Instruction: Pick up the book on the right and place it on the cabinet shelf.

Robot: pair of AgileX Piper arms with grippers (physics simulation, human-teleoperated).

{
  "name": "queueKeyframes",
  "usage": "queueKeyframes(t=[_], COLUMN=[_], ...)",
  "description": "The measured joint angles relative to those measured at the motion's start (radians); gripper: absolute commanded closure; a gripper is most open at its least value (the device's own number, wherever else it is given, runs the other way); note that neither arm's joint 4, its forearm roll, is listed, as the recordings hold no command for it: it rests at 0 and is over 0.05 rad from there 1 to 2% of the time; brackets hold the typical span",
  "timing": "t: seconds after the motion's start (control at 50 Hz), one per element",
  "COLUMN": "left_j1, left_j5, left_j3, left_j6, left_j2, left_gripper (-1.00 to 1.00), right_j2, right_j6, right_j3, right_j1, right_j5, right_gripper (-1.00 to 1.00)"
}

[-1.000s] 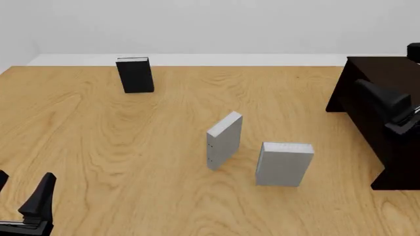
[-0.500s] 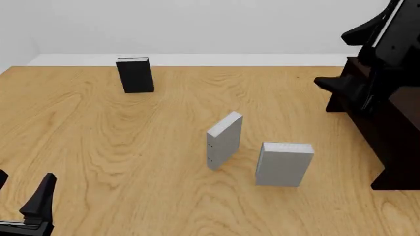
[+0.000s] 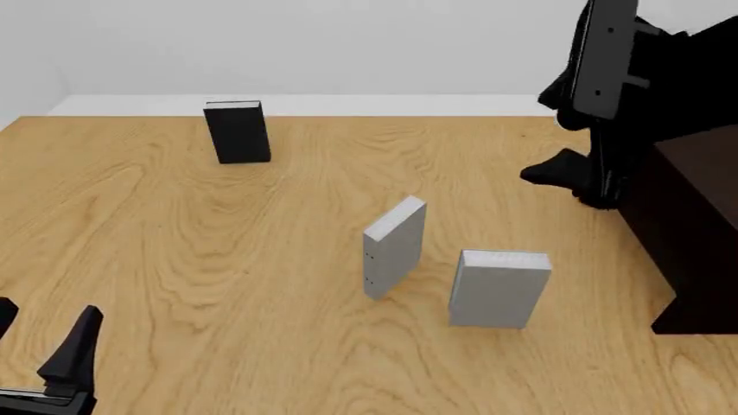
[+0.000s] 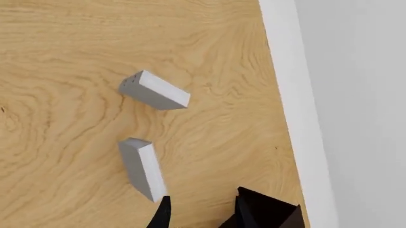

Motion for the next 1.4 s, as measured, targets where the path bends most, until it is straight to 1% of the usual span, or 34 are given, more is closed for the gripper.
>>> queueKeyframes(t=[0.16,0.32,0.58,0.72,1.02,1.3,1.4], left_j1=[-0.005,-0.01,-0.026,-0.03,-0.037,-0.041,-0.041], left_j5=[0.003,0.005,0.009,0.011,0.018,0.025,0.027], left_j3=[0.004,0.007,0.012,0.014,0.016,0.017,0.017], left_j6=[0.006,0.013,0.02,0.021,0.021,0.025,0.026], left_j2=[0.0,0.0,0.0,0.0,0.0,0.0,0.0], left_gripper=[-1.0,-1.0,-1.0,-1.0,-1.0,-1.0,-1.0], right_j2=[0.052,0.108,0.174,0.203,0.252,0.278,0.281], right_j6=[-0.011,-0.007,-0.034,-0.047,-0.054,-0.042,-0.048], right_j3=[-0.019,-0.059,-0.063,-0.055,-0.044,-0.011,0.009], right_j1=[0.03,0.064,0.086,0.089,0.095,0.1,0.095], right_j5=[0.045,0.093,0.126,0.132,0.134,0.102,0.088], right_gripper=[-1.0,-1.0,-1.0,-1.0,-1.0,-1.0,-1.0])
